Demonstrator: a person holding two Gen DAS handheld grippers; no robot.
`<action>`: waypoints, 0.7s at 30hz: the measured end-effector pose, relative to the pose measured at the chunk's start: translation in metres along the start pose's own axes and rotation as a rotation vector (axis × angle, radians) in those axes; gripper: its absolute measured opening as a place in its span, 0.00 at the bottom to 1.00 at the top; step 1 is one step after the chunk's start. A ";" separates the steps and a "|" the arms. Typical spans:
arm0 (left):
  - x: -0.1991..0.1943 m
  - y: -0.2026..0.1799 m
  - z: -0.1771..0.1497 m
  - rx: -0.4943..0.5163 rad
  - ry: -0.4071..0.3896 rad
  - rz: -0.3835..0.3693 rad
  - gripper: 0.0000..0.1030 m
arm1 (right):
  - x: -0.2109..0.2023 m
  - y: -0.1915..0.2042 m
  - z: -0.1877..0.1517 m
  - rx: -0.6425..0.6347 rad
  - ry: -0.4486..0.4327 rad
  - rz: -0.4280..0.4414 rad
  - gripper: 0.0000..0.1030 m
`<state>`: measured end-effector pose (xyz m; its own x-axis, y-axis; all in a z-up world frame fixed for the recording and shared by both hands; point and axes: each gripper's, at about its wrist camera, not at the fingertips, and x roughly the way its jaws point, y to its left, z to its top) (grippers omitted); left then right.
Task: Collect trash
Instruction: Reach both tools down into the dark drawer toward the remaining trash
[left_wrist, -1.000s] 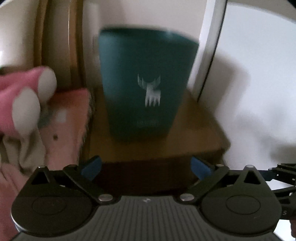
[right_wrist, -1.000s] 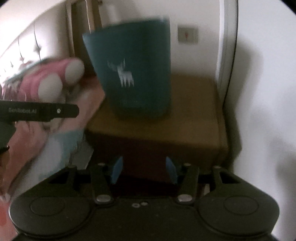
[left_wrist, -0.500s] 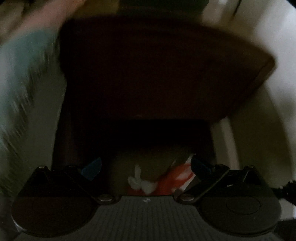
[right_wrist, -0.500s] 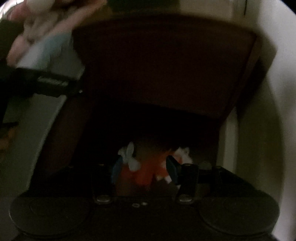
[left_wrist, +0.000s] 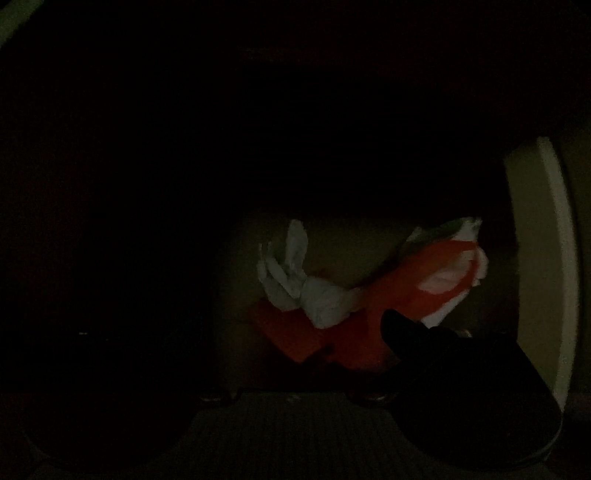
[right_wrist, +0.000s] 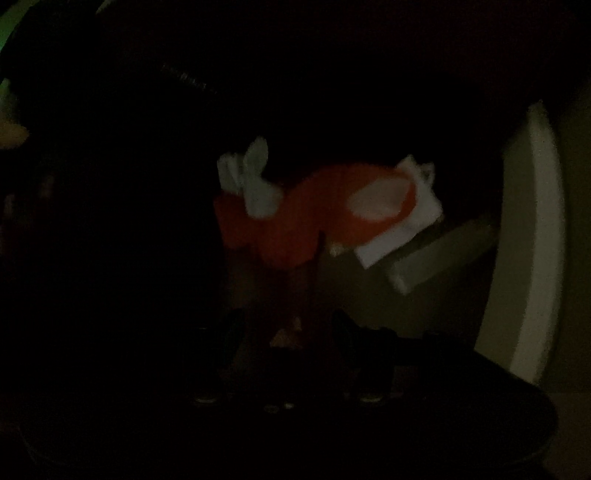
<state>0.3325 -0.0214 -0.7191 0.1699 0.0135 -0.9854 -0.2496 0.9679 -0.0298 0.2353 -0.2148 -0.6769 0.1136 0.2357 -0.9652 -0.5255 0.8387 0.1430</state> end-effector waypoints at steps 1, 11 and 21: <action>0.012 0.001 -0.001 -0.009 0.008 0.004 1.00 | 0.010 -0.002 -0.003 0.002 0.010 -0.001 0.50; 0.096 0.008 0.000 -0.102 0.063 -0.010 0.99 | 0.087 -0.002 -0.023 -0.001 0.086 -0.003 0.49; 0.126 0.010 0.003 -0.120 0.053 -0.048 0.90 | 0.121 -0.002 -0.020 0.042 0.099 -0.023 0.47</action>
<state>0.3540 -0.0098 -0.8434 0.1350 -0.0485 -0.9897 -0.3556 0.9299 -0.0941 0.2328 -0.1983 -0.7981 0.0403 0.1684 -0.9849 -0.4878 0.8636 0.1277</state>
